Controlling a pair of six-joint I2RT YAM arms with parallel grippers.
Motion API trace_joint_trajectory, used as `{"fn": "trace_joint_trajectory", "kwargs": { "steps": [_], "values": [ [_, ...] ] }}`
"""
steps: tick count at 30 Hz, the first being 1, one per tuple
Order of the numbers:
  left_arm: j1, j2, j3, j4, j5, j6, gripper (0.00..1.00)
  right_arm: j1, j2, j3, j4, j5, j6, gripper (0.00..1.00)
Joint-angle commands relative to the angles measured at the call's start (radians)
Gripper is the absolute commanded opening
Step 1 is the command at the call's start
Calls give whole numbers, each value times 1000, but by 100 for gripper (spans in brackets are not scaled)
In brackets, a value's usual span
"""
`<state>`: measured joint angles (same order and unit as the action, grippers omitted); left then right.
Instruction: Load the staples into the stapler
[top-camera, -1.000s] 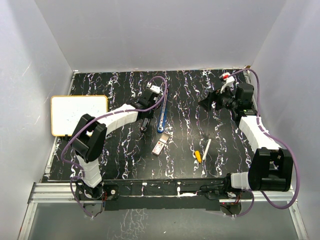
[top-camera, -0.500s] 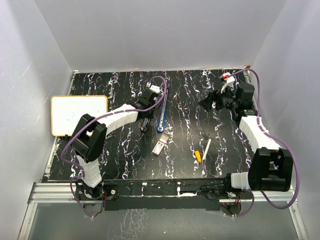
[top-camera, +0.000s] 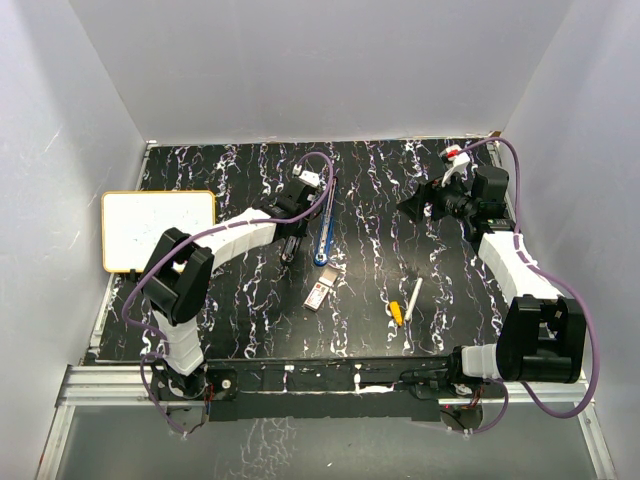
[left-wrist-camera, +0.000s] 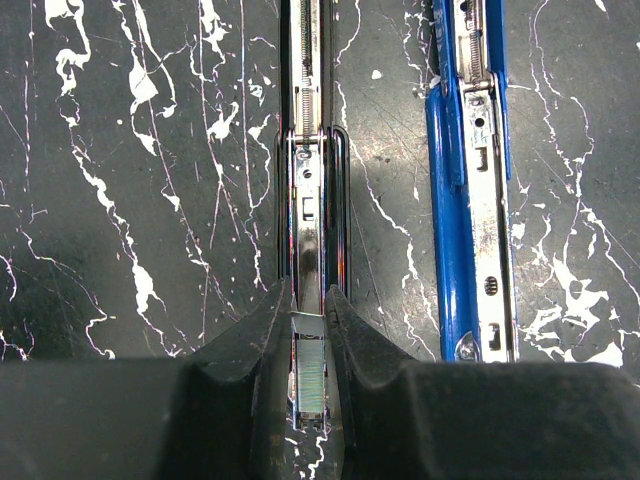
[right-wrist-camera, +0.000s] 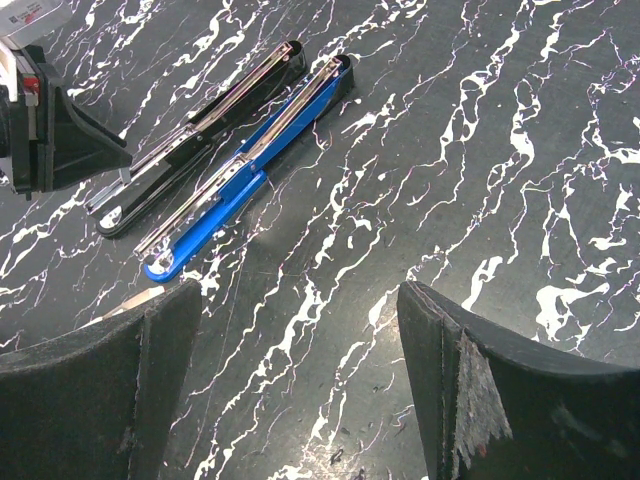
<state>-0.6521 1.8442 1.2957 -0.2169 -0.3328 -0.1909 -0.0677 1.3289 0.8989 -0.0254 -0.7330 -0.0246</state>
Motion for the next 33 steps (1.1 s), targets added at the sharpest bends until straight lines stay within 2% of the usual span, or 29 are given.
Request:
{"fn": "trace_joint_trajectory", "kwargs": {
  "steps": [1,33],
  "values": [
    [-6,-8,-6,3,-20,-2,0,-9,-13,-1,58,-14,0,82],
    [-5,4,3,9,-10,11,0,-13,-13,-4,59,-20,3,82]
  ]
}}
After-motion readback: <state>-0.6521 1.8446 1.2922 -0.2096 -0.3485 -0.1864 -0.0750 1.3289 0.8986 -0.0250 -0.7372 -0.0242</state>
